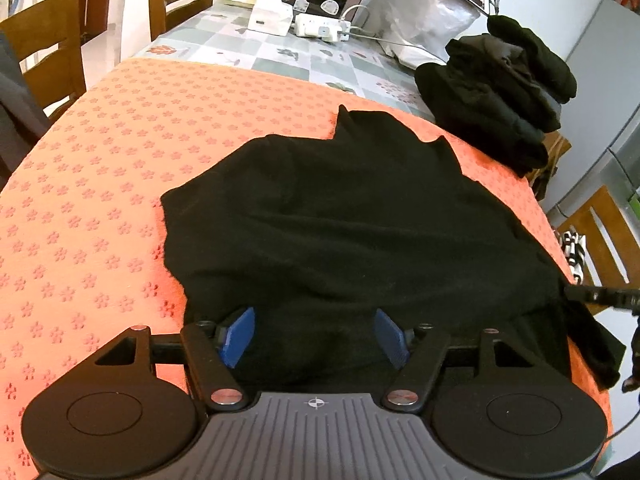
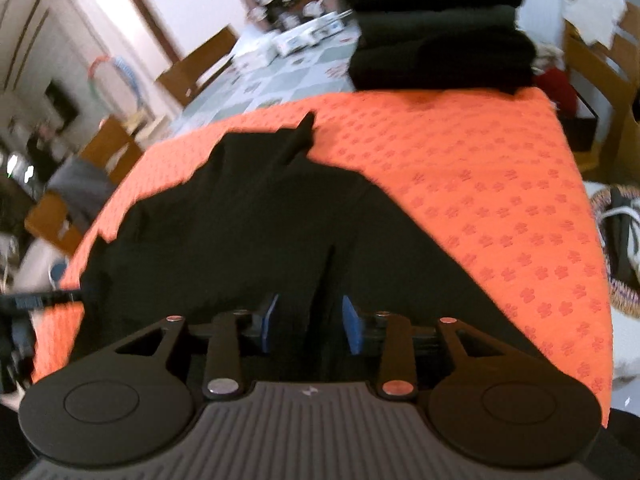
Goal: Fold clothes
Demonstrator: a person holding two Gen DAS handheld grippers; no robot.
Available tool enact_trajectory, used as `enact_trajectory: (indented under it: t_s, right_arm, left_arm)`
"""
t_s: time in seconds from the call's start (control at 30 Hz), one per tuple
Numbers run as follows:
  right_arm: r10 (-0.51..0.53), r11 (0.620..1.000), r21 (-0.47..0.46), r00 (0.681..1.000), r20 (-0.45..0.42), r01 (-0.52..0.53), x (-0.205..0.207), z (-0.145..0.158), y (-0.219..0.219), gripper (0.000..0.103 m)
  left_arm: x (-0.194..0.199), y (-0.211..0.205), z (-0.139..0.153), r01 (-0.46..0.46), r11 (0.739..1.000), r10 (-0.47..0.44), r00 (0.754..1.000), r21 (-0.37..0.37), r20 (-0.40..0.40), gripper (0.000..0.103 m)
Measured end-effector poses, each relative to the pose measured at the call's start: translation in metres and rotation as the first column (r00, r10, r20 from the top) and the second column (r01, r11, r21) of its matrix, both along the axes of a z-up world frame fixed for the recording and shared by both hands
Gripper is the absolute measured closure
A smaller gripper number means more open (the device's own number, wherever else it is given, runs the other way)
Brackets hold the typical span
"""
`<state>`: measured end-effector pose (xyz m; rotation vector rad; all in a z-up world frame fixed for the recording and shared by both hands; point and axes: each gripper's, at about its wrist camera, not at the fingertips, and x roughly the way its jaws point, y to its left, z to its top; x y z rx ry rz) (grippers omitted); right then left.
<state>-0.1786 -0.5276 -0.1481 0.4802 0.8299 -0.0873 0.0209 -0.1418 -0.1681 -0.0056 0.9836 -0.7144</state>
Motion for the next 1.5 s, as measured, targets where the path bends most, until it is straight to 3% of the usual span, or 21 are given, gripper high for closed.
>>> enact_trajectory:
  t_s: [0.2,0.33,0.53,0.57,0.6,0.63,0.8,0.93,1.0,1.13,1.33,1.5]
  right_arm:
    - [0.11,0.99,-0.082,0.994,-0.022,-0.112,0.006,-0.011,0.022,0.059]
    - [0.112,0.987,-0.112,0.994,-0.008,-0.112,0.017,-0.011,0.023,0.059]
    - [0.118,0.993,0.015,0.993,0.03,-0.118,0.029,-0.012,0.008,0.06]
    - [0.126,0.991,0.038,0.992,0.014,-0.126,0.031,-0.015,0.006,0.067]
    - [0.14,0.989,0.058,0.99,-0.009,-0.139,0.032,-0.016,0.006,0.1]
    - [0.152,0.986,0.073,0.988,-0.03,-0.15,0.032,-0.017,0.006,0.101]
    - [0.217,0.973,0.089,0.974,-0.069,-0.211,0.014,-0.009,0.014,0.101]
    - [0.241,0.968,0.101,0.966,-0.099,-0.231,0.003,-0.019,0.019,0.098]
    - [0.21,0.974,0.104,0.974,-0.089,-0.201,0.0,-0.021,0.017,0.096]
    - [0.102,0.982,0.162,0.995,-0.02,-0.097,-0.002,-0.016,-0.001,0.073]
    - [-0.071,0.934,0.352,0.997,0.033,0.055,0.002,-0.022,-0.04,0.069]
    - [-0.082,0.927,0.366,0.996,-0.029,0.086,0.018,-0.035,-0.049,0.068]
  left_arm:
    - [0.001,0.0,-0.005,0.007,1.0,-0.007,1.0,0.019,-0.009,0.037]
    - [0.001,-0.002,-0.009,0.009,1.0,-0.009,1.0,0.03,-0.013,0.037]
    - [0.001,-0.002,-0.011,0.011,0.999,-0.01,1.0,0.037,-0.014,0.037]
    - [0.001,-0.002,-0.01,0.011,0.999,-0.01,1.0,0.037,-0.016,0.037]
    - [0.002,-0.001,-0.009,0.01,0.999,-0.01,1.0,0.037,-0.017,0.038]
    - [0.002,-0.001,-0.008,0.01,0.999,-0.009,1.0,0.037,-0.018,0.039]
    - [0.005,0.004,-0.009,0.011,0.999,-0.01,1.0,0.044,-0.027,0.046]
    - [0.004,-0.001,-0.005,0.014,0.999,-0.013,1.0,0.051,-0.018,0.045]
    - [0.002,-0.005,-0.001,0.029,0.998,-0.029,1.0,0.052,-0.003,0.045]
    - [-0.001,-0.016,0.003,0.064,0.997,-0.064,0.998,0.038,0.009,0.045]
    - [0.002,-0.029,-0.006,0.08,0.995,-0.079,0.997,0.057,-0.011,0.045]
    - [0.002,-0.028,-0.011,0.075,0.996,-0.074,0.997,0.056,-0.019,0.045]
